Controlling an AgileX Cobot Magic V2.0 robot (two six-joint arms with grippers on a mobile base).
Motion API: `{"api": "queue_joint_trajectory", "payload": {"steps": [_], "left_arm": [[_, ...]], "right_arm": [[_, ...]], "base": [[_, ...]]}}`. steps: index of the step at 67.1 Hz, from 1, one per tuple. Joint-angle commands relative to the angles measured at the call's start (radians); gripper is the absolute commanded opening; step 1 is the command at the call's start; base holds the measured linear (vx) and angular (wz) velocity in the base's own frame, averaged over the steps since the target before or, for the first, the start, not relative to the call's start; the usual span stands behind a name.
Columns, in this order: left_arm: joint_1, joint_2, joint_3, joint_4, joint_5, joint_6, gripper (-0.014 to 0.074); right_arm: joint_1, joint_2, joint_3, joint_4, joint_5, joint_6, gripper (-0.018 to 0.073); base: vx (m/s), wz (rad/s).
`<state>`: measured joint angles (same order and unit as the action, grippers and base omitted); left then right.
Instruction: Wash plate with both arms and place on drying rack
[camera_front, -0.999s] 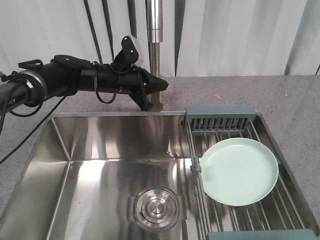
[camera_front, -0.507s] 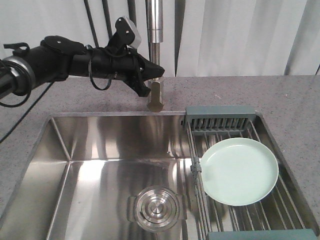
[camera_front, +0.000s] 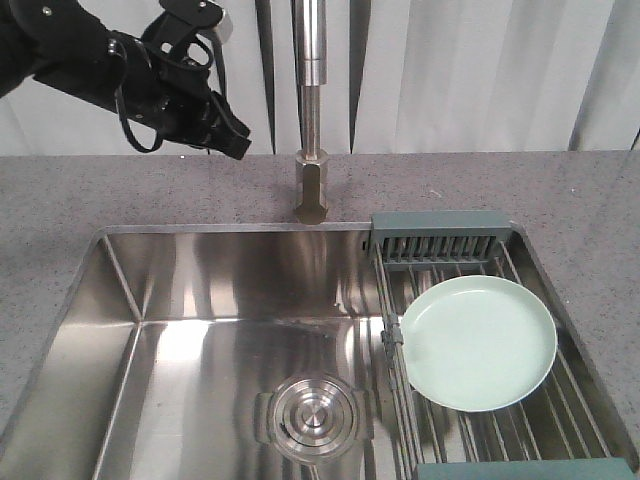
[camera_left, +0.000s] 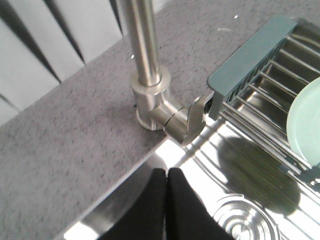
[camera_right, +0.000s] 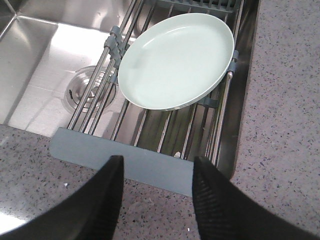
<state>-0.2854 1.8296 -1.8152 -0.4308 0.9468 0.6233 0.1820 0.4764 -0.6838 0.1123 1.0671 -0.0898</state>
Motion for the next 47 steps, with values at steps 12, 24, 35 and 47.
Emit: {"api": "queue_joint_trajectory", "payload": {"steps": [12,24,35,47], "left_arm": [[0.001,-0.14,0.002,0.179,0.066,-0.313,-0.0007],[0.001,-0.262,0.199,0.226,-0.038,-0.361,-0.0007],[0.001,-0.382,0.394,0.274,-0.118,-0.422,-0.0007],[0.001,-0.522,0.584,0.343,-0.192,-0.486,-0.0007]], "right_arm": [[0.003,0.005,-0.024,0.0,-0.055,0.0,0.0316],[0.003,0.005,-0.024,0.0,-0.055,0.0,0.0316],[0.003,0.005,-0.024,0.0,-0.055,0.0,0.0316],[0.003,0.005,-0.024,0.0,-0.055,0.0,0.0316]], "base": [[0.0,0.0],[0.0,0.0],[0.0,0.0],[0.0,0.0]]}}
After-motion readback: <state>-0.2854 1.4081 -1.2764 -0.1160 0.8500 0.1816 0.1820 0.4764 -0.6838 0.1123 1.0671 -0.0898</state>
